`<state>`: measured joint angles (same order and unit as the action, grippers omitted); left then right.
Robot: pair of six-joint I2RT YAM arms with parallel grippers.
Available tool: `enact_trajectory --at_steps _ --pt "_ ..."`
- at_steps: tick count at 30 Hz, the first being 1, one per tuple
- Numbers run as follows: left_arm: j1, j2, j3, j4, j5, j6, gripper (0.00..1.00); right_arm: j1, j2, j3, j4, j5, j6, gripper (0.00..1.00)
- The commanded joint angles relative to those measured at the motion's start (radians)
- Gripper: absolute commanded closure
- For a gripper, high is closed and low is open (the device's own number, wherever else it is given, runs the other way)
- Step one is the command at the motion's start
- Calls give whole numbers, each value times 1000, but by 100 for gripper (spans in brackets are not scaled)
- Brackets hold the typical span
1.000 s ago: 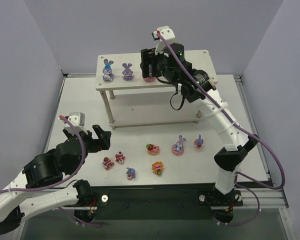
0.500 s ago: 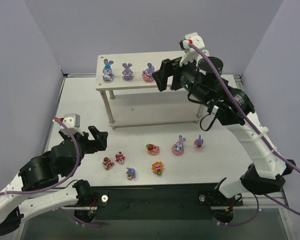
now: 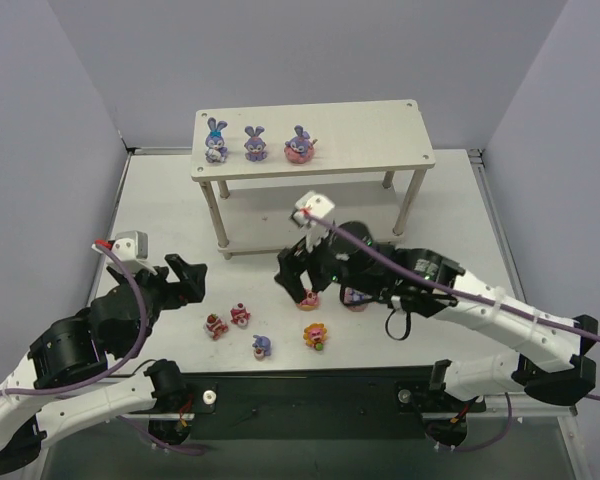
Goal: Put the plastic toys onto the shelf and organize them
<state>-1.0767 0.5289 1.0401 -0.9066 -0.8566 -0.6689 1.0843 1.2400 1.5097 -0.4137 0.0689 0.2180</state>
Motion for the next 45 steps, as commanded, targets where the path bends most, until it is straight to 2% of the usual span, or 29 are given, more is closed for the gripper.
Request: enact_trajectory --at_steps 1,5,11,19,20,24,28,29,31,32,39,45 --pt "6 -27 14 -15 -36 20 7 187 12 -146 85 146 32 29" --pt "4 -32 28 -34 -41 19 7 249 79 -273 192 121 101 29" --pt "6 -40 34 -54 -29 15 7 316 214 -364 312 128 146 29" --pt "4 -40 25 -83 7 3 7 335 423 -307 320 163 155 34" --pt "4 -40 24 -83 8 5 7 335 450 -299 316 189 176 36" --pt "3 -47 29 -78 5 15 7 332 522 -235 245 209 204 56" --pt "4 -53 25 -78 4 20 7 332 552 -218 216 218 213 72" --pt "4 -55 21 -78 5 19 7 332 555 -209 207 223 215 81" --pt "3 -60 11 -77 5 12 7 328 556 -206 188 233 218 90" --pt "4 -64 8 -75 7 9 7 327 556 -204 179 235 219 98" --pt "3 -75 -9 -64 8 2 7 310 495 -191 110 278 205 100" --pt "3 -79 -20 -51 30 9 7 255 365 -122 21 304 124 100"
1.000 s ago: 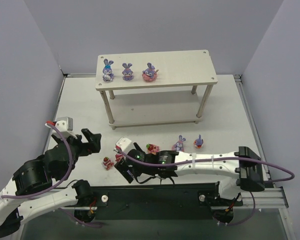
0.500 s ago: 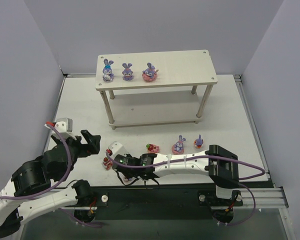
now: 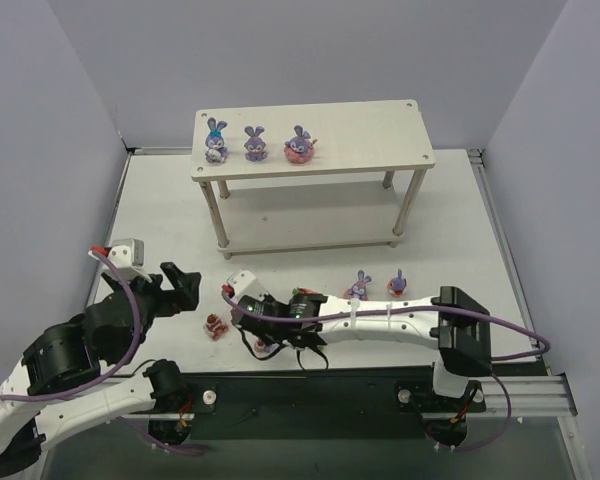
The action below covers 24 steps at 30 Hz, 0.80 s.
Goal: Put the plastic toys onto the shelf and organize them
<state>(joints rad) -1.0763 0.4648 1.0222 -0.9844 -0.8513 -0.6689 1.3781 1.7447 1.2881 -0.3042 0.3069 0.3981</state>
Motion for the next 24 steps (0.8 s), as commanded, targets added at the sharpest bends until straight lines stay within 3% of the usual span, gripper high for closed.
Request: enact_trajectory --at_steps 1,9,17,24 --pt "3 -15 -1 30 27 11 7 -50 -175 109 -96 67 -67 100" --pt "3 -5 -11 116 164 97 4 -151 -344 188 -141 -11 -134 100" --pt "3 72 7 285 493 277 3 -188 -432 257 -167 -89 -168 100" --pt "4 181 71 352 753 413 3 -228 -482 293 -202 -258 -182 100"
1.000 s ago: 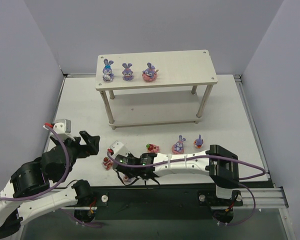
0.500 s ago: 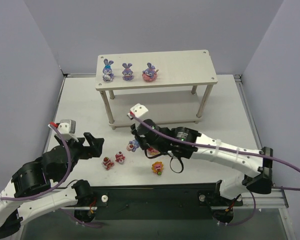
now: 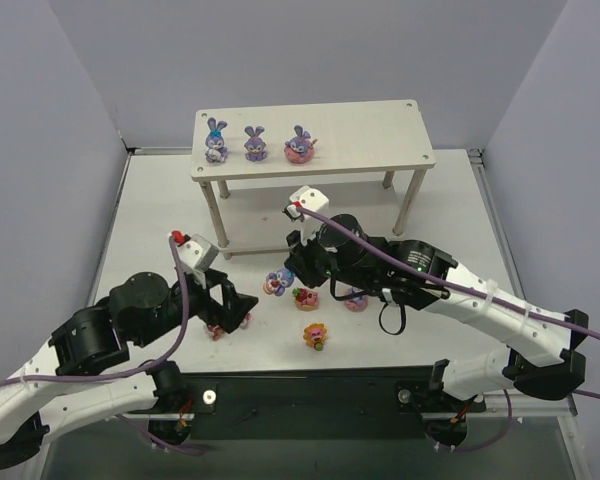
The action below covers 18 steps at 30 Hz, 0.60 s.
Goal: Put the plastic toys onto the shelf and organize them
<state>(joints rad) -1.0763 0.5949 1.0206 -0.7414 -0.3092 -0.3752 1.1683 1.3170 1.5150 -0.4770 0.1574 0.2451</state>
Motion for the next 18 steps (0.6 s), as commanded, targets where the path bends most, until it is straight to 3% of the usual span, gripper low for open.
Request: enact_trajectory --at_steps 1,6,18 --pt "3 74 84 111 238 128 3 -19 -53 71 -38 -131 -36 100" --pt "6 147 151 140 439 159 3 -21 -76 91 -81 -183 -56 100" --pt "7 307 222 189 452 206 3 -21 -99 108 -104 -217 -79 100"
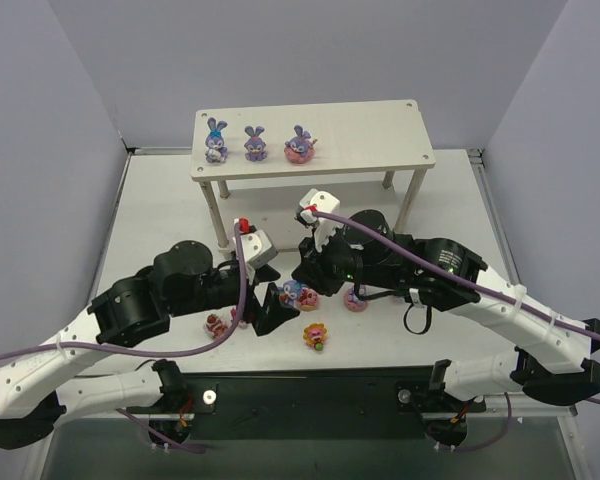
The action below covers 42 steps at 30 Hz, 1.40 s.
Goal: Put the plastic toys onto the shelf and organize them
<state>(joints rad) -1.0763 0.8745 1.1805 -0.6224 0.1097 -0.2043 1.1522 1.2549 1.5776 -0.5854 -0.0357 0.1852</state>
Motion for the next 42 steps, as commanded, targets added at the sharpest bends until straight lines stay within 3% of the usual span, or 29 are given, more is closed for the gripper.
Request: enact_trajectory --at_steps 1,9,17,23,31,33,35,36,37,40,42 --pt "6 32 64 69 36 39 3 -5 -40 45 2 -26 -21 100" --pt "91 87 77 98 204 3 3 -5 -64 48 -14 -70 -43 100" --pt "101 124 76 144 255 2 16 -5 -61 55 -27 -55 -38 100" --pt "101 126 59 165 291 -1 39 -5 -74 50 -28 -44 -38 100" --pt "101 133 70 168 301 0 92 -5 -89 44 -31 -18 -23 100" --pt "99 133 74 165 291 2 100 -6 -89 45 -31 -1 -18 100" --pt "99 135 79 165 275 2 100 -6 -91 47 -27 10 -12 99" --pt "101 136 82 167 274 2 100 -5 -94 47 -25 29 -4 92" --pt "101 138 84 170 268 -1 100 -5 -94 48 -24 33 -1 74" --pt "101 146 96 179 226 -10 100 -6 -106 62 -18 128 29 48" --pt "101 156 100 193 177 -17 100 -5 -121 73 -16 172 40 39"
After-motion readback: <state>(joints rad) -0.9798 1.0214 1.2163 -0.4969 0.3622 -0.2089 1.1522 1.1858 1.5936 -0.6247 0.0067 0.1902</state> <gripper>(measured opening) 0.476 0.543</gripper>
